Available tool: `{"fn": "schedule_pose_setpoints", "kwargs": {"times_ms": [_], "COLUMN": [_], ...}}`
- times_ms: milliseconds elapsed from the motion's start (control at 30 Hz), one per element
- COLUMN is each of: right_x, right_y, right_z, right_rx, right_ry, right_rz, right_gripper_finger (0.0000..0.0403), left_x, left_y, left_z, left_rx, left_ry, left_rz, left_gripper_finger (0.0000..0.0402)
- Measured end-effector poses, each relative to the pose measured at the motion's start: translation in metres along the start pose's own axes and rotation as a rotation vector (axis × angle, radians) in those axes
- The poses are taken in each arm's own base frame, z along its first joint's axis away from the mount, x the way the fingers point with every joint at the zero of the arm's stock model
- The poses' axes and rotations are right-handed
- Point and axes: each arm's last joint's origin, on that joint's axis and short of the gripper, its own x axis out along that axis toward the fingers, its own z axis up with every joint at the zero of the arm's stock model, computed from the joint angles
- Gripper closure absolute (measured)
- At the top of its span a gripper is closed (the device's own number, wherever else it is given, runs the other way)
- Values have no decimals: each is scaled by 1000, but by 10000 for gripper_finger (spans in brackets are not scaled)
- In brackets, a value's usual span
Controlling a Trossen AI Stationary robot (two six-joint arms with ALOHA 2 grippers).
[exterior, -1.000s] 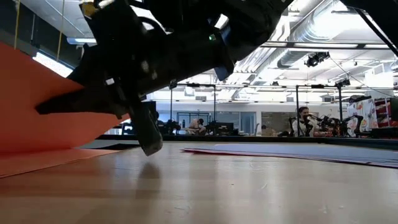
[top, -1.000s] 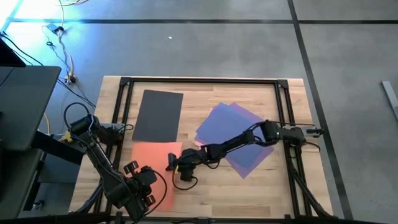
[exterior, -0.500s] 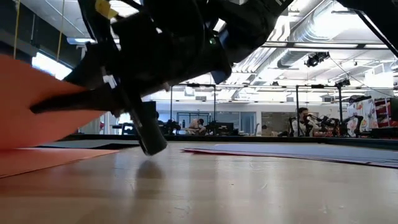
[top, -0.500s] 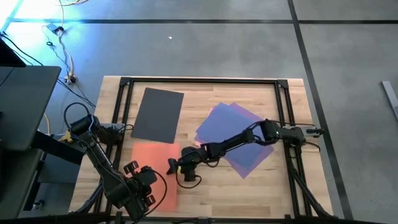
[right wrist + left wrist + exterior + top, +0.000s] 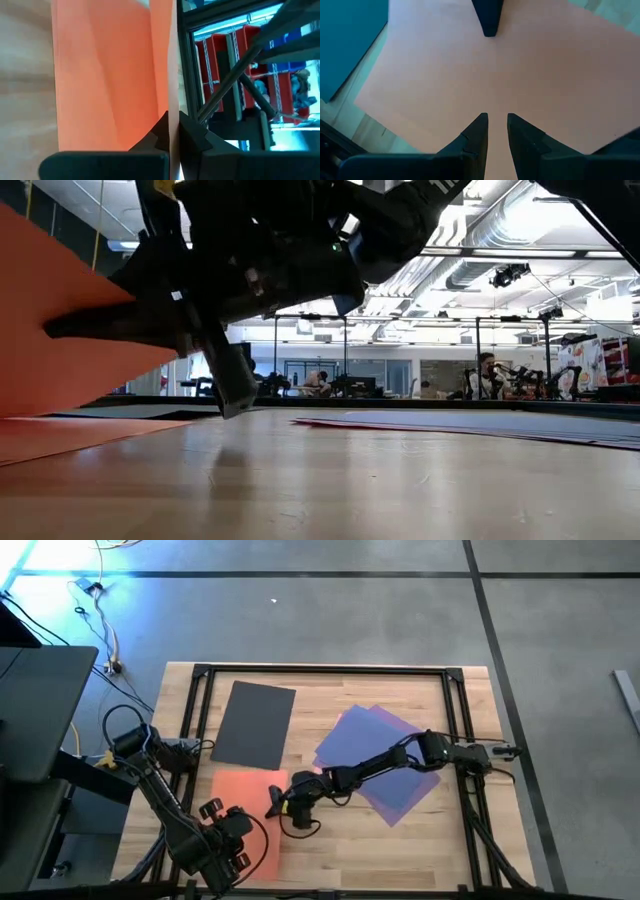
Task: Organize paper
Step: Stack the right orange paper on top of the left orange paper
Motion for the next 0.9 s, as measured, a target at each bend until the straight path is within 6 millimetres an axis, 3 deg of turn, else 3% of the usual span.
{"fn": "schedule_pose_setpoints", "kwargs": {"times_ms": [367,733,900], "right_x": [-1,-1,-1], "right_y": [-3,-2,0], "right_z": [-3,-4,-4], "right_rx": [176,217,218], "right_ry": [1,13,16], "right_rz": [-21,-15,1], "right_gripper_finger": [396,281,251], "left_x": [0,0,0], "left_y": [0,0,0], "left_z": [0,0,0], "left_rx": [0,-1,-1], "left_ry": [-1,0,0], "left_rz": [0,-1,-1], "left_gripper_finger": [349,349,349]}}
